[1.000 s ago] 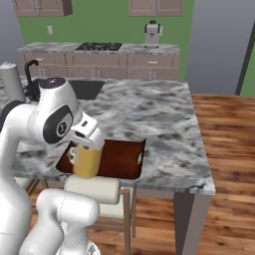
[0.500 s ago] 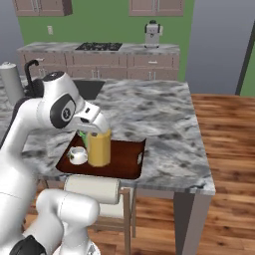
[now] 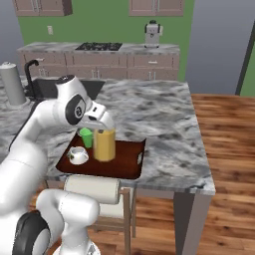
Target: There is a tray on the dining counter. Grab the cup, mug, and pitcher and place them on the tray. The pitcher may be placed next to the tray if it cannot fit the tray.
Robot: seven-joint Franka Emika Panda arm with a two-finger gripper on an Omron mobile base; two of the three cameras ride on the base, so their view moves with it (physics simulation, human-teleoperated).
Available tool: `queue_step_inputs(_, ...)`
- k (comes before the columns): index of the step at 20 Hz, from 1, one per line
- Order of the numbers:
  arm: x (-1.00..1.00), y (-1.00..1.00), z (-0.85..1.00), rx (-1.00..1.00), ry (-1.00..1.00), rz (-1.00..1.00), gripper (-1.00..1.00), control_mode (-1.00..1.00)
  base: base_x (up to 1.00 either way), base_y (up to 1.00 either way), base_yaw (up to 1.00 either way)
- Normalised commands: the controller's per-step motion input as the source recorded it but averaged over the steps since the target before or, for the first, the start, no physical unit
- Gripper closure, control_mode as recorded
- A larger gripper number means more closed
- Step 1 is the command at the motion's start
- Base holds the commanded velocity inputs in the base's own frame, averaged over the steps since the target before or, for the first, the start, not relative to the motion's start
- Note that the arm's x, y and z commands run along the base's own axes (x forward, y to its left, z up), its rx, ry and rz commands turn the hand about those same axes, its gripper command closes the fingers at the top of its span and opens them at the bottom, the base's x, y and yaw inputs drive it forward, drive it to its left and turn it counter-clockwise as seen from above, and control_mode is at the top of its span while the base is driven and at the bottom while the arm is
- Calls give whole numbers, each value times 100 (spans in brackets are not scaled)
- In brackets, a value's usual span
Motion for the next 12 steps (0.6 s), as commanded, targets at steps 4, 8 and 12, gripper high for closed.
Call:
queue_step_inputs(4,68,0,-52,-4,0,0,100,-100,0,0,0)
queue_step_inputs(8,43,0,-58,-4,0,0,100,-100,0,0,0)
queue_step_inputs(12,38,0,-35,0,0,0,100,-100,0,0,0)
